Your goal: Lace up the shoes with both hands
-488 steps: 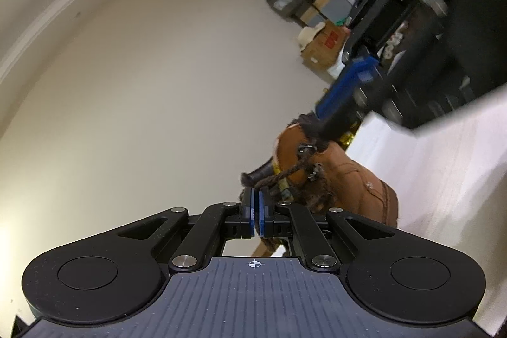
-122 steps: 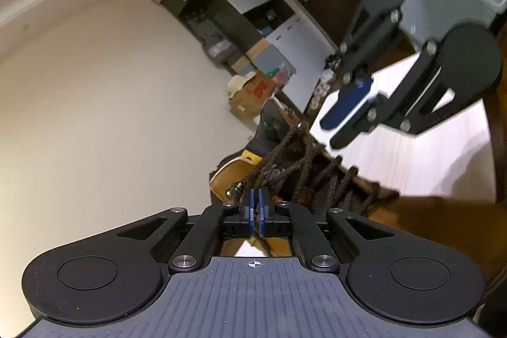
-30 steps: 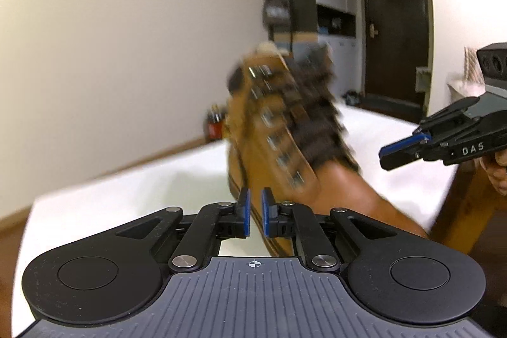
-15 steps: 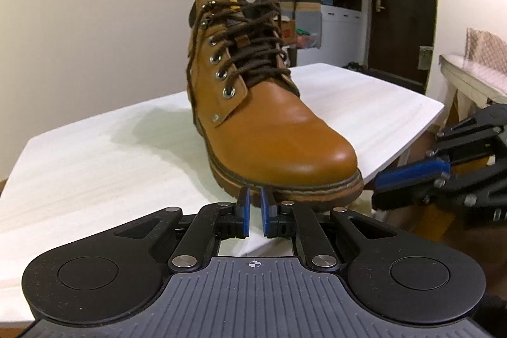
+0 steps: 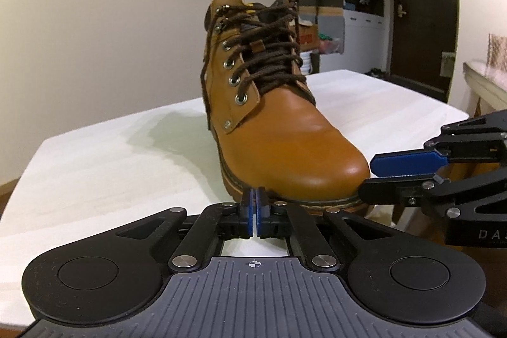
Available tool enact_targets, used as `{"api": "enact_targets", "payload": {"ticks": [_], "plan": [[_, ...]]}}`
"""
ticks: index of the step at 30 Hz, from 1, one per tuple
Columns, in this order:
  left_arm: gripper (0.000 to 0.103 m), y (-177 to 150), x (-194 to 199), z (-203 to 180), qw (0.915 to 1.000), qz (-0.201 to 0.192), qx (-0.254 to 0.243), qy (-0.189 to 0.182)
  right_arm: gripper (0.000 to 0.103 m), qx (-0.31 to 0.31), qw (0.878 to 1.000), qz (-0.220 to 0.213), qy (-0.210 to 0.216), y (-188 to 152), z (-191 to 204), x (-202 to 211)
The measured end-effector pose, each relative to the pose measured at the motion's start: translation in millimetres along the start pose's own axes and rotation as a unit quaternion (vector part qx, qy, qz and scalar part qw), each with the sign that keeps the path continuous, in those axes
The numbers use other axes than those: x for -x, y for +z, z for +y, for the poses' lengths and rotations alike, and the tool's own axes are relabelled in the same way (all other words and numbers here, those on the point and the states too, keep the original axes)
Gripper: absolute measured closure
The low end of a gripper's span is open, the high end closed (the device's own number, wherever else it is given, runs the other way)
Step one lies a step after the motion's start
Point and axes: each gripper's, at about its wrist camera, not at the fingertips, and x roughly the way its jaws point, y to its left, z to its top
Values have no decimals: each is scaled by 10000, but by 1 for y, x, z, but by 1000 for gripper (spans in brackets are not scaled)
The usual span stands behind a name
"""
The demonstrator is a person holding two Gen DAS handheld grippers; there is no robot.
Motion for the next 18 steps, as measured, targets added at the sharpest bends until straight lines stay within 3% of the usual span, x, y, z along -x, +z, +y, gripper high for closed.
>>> {"api": "enact_targets", "payload": {"ticks": [7,18], "plan": [[103,1,-4,-7,10000,-19,2,91,69,-29,9999,-96,-94,-1,-4,2],[103,10,-17,-18,9990,92,271,333,72,-45,9999,-63,-140,4,0,-1]]}}
